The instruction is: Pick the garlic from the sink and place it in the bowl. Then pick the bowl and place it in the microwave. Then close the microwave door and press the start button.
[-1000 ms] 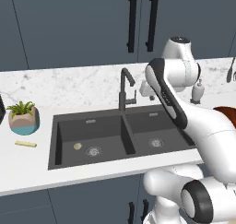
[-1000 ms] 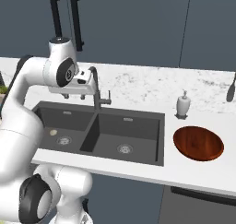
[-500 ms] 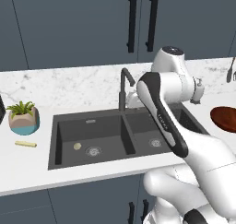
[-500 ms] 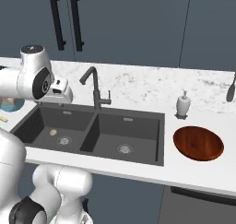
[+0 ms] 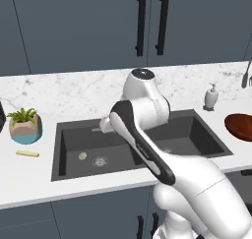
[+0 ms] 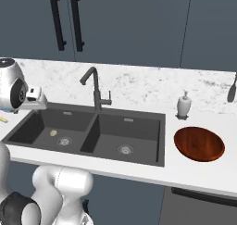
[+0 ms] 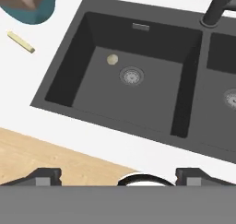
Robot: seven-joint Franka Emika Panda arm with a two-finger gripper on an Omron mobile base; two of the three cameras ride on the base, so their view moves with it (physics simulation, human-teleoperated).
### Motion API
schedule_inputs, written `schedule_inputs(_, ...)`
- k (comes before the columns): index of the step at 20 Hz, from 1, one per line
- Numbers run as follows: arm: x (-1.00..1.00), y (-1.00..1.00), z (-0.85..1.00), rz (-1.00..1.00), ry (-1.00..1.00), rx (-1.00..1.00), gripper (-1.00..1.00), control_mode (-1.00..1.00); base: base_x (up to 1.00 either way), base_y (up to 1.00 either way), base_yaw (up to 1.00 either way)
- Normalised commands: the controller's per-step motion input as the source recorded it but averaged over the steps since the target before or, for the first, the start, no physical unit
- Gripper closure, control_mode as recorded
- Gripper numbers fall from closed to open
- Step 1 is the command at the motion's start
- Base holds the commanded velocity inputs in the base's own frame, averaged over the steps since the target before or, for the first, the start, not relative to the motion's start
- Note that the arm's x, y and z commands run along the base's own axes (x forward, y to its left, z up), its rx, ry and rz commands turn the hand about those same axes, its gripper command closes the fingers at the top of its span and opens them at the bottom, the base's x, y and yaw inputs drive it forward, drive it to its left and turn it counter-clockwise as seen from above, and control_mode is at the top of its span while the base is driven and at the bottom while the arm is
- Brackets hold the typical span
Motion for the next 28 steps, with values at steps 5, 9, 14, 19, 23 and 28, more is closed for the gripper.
schedule_inputs(5, 0.35, 0.84, -0.48, 0.12, 0.01, 0.0, -1.0, -1.0, 0.0, 0.0, 0.0)
schedule_inputs(9, 0.41, 0.33, -0.5, 0.17, 0.03, 0.02, -1.0, -1.0, 0.0, 0.0, 0.0)
schedule_inputs(14, 0.48, 0.01, -0.49, 0.05, 0.08, 0.0, -1.0, -1.0, 0.0, 0.0, 0.0)
schedule_inputs(19, 0.56, 0.01, -0.5, 0.0, 0.04, 0.0, -1.0, -1.0, 0.0, 0.0, 0.0)
schedule_inputs(23, 0.52, 0.13, -0.41, -0.01, 0.0, 0.0, -1.0, -1.0, 0.0, 0.0, 0.0)
schedule_inputs(28, 0.37, 0.18, -0.48, -0.05, -0.01, 0.0, -1.0, -1.0, 0.0, 0.0, 0.0)
